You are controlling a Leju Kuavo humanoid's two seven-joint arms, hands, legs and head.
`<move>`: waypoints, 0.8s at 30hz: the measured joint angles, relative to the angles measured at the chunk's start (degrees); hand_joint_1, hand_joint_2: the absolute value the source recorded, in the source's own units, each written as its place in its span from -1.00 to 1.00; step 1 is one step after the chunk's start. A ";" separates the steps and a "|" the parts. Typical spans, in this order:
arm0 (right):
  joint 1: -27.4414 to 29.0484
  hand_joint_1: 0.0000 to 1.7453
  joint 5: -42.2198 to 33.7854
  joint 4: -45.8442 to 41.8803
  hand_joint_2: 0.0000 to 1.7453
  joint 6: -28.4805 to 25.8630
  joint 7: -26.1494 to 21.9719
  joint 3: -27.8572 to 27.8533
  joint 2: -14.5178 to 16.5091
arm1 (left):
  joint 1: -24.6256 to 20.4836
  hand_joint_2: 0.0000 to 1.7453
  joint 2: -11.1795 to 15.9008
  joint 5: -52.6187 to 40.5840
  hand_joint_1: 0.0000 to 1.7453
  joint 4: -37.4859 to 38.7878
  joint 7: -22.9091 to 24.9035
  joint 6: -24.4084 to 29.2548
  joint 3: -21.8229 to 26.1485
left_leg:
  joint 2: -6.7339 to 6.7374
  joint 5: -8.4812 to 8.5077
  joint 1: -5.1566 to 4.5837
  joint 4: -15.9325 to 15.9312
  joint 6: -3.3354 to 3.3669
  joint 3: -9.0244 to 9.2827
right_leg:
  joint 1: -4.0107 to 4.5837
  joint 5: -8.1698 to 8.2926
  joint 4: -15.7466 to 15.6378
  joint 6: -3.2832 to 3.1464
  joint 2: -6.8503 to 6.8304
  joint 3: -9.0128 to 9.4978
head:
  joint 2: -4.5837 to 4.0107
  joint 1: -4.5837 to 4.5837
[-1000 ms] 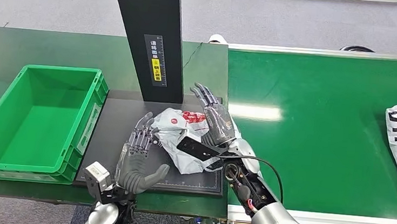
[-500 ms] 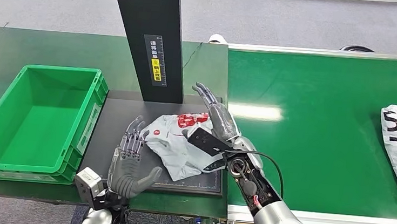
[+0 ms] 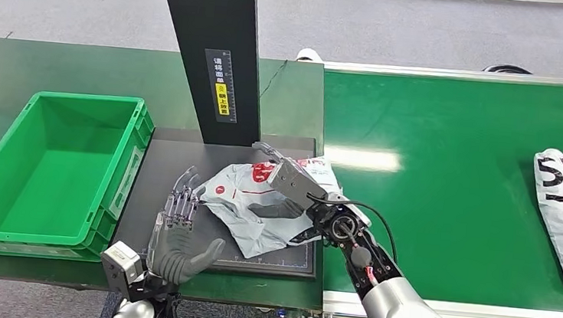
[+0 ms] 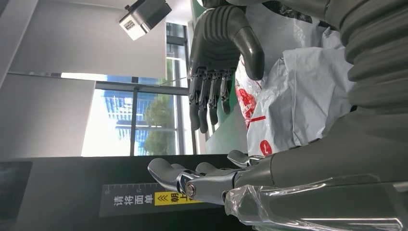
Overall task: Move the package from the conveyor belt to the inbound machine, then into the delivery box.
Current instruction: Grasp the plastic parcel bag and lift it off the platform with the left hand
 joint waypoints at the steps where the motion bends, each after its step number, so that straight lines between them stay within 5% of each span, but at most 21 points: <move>1: -0.08 -1.00 0.24 0.08 1.00 -0.67 -0.41 0.01 0.00 | 0.13 1.00 -0.01 -0.05 -1.00 -0.16 0.03 0.00 0.07 | 0.00 0.00 0.00 0.00 0.00 0.00 | 0.00 0.00 0.00 0.00 0.00 0.00 | 0.00 0.00; 6: 0.69 -1.00 1.54 -3.42 1.00 -11.25 -5.87 -0.52 -0.04 | 1.20 1.00 -0.03 -0.56 -1.00 -1.74 0.34 -0.01 0.72 | -0.01 0.00 0.00 0.00 0.00 -0.01 | 0.00 -0.01 0.00 0.01 0.00 -0.03 | 0.00 0.00; 12: 7.08 -1.00 2.28 -17.35 1.00 -23.66 -7.51 -2.87 -0.92 | 1.54 1.00 -0.11 -1.87 -1.00 -2.31 1.15 -0.44 0.90 | -0.06 -0.01 0.00 0.00 0.00 -0.02 | 0.00 -0.04 0.00 0.04 -0.03 -0.04 | 0.01 -0.01; 17: 9.15 -1.00 2.33 -21.28 1.00 -25.41 -7.51 -3.30 -1.30 | 1.50 1.00 -0.13 -2.46 -1.00 -2.31 1.24 -0.37 0.91 | -0.07 -0.01 0.00 0.00 0.00 -0.02 | 0.00 -0.04 0.00 0.04 -0.03 -0.03 | 0.00 -0.02; 21: 21.36 -1.00 -1.92 -38.44 1.00 -27.10 -6.33 -7.28 -3.97 | 1.53 1.00 -0.23 -5.59 -1.00 -3.23 2.34 -0.39 1.98 | -0.18 -0.02 0.00 0.00 0.00 -0.05 | 0.00 -0.06 -0.02 0.06 -0.13 -0.03 | 0.00 -0.01; 24: 26.28 -1.00 -6.29 -42.80 1.00 -25.68 -5.94 -10.85 -4.52 | 1.03 1.00 -0.24 -7.23 -1.00 -3.13 2.75 -0.86 2.55 | -0.19 -0.03 0.00 0.00 0.00 -0.05 | -0.01 -0.07 -0.02 0.07 -0.15 -0.03 | 0.00 -0.01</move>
